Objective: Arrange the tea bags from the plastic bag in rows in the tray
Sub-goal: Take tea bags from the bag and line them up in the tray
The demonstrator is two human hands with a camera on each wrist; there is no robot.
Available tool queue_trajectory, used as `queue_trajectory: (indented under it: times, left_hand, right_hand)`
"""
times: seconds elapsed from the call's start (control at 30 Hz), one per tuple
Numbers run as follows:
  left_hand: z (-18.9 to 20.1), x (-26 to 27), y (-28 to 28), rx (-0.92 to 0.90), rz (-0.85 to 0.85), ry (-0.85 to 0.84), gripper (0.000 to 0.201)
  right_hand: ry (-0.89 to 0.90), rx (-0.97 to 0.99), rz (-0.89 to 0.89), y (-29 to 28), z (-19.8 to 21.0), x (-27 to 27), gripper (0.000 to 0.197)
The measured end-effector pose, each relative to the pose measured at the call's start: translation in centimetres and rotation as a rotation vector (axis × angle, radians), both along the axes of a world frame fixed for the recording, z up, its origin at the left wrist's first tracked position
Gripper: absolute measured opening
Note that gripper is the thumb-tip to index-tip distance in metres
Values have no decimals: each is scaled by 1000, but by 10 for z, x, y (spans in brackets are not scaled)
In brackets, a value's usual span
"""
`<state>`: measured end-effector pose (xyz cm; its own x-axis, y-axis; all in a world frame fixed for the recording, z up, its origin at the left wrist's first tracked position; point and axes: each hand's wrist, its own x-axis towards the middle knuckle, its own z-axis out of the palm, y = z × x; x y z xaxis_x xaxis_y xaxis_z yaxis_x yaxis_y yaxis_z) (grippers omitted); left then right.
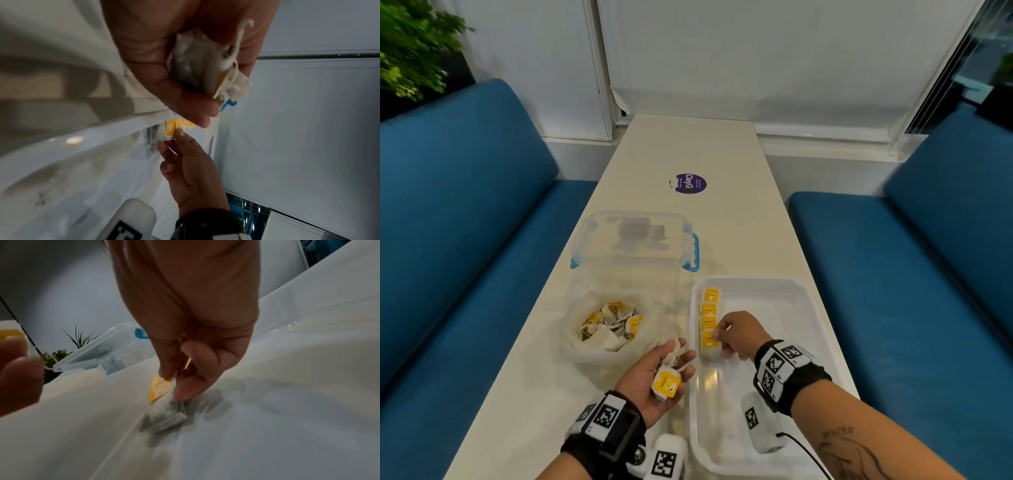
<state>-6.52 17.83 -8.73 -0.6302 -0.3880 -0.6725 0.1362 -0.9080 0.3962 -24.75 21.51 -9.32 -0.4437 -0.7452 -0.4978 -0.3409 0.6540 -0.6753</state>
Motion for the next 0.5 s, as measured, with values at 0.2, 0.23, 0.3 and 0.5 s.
queue_trajectory:
  times: [0.2, 0.23, 0.3, 0.5]
  left_hand:
    - [-1, 2, 0, -26, -25, -23, 17]
    - [0, 3, 0, -44, -35, -34, 16]
    - [0, 3, 0, -78, -52, -42, 17]
    - [2, 0, -4, -151, -111, -49, 18]
  right_hand:
    - [64, 4, -50, -7, -8, 2, 27]
    - [92, 19, -31, -9, -10, 2, 29]
    - [178, 29, -4, -10, -8, 1, 34]
    - [-62, -214, 17, 3, 44, 8, 11]
